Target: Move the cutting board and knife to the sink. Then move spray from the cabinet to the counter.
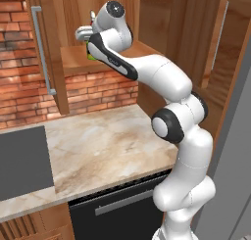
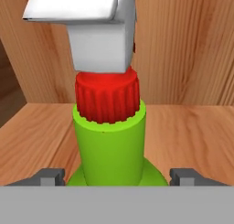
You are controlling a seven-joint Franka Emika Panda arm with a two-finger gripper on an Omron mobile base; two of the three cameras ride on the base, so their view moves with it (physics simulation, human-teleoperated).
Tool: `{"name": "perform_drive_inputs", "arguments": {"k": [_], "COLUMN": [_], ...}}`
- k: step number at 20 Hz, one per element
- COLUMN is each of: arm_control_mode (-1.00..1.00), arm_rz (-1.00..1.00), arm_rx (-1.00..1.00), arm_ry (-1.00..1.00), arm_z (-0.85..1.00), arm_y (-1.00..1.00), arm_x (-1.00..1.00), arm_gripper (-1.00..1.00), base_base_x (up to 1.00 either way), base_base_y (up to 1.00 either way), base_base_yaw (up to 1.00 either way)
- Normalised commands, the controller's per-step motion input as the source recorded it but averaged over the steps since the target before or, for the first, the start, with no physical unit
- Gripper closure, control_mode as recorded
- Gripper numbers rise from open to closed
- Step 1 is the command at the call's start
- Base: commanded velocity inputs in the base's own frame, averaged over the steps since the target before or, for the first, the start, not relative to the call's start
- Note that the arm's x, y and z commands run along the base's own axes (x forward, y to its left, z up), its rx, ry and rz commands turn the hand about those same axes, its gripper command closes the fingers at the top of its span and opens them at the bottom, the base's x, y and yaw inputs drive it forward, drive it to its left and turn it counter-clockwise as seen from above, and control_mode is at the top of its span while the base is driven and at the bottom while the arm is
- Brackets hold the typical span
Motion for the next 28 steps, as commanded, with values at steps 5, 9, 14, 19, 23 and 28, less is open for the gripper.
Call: {"name": "perform_drive_inputs", "arguments": {"k": [5, 9, 14, 19, 23, 28], "arm_control_mode": [-1.0, -1.0, -1.0, -1.0, -1.0, -1.0], "arm_rz": [0.0, 0.02, 0.05, 0.03, 0.02, 0.07], "arm_rx": [0.01, 0.0, 0.0, 0.0, 0.0, -0.01], "arm_ry": [-0.04, -0.05, -0.08, -0.11, -0.09, -0.02], "arm_z": [-0.18, -0.29, -0.22, -0.04, 0.0, -0.02], "arm_y": [-0.13, -0.04, -0.15, -0.31, -0.51, -0.51], "arm_x": [-0.21, -0.6, -0.92, -1.0, -1.0, -1.0], "arm_gripper": [1.0, 1.0, 1.0, 1.0, 1.0, 1.0], "base_base_x": [0.0, 0.0, 0.0, 0.0, 0.0, 0.0], "base_base_y": [0.0, 0.0, 0.0, 0.0, 0.0, 0.0], "base_base_yaw": [0.0, 0.0, 0.0, 0.0, 0.0, 0.0]}}
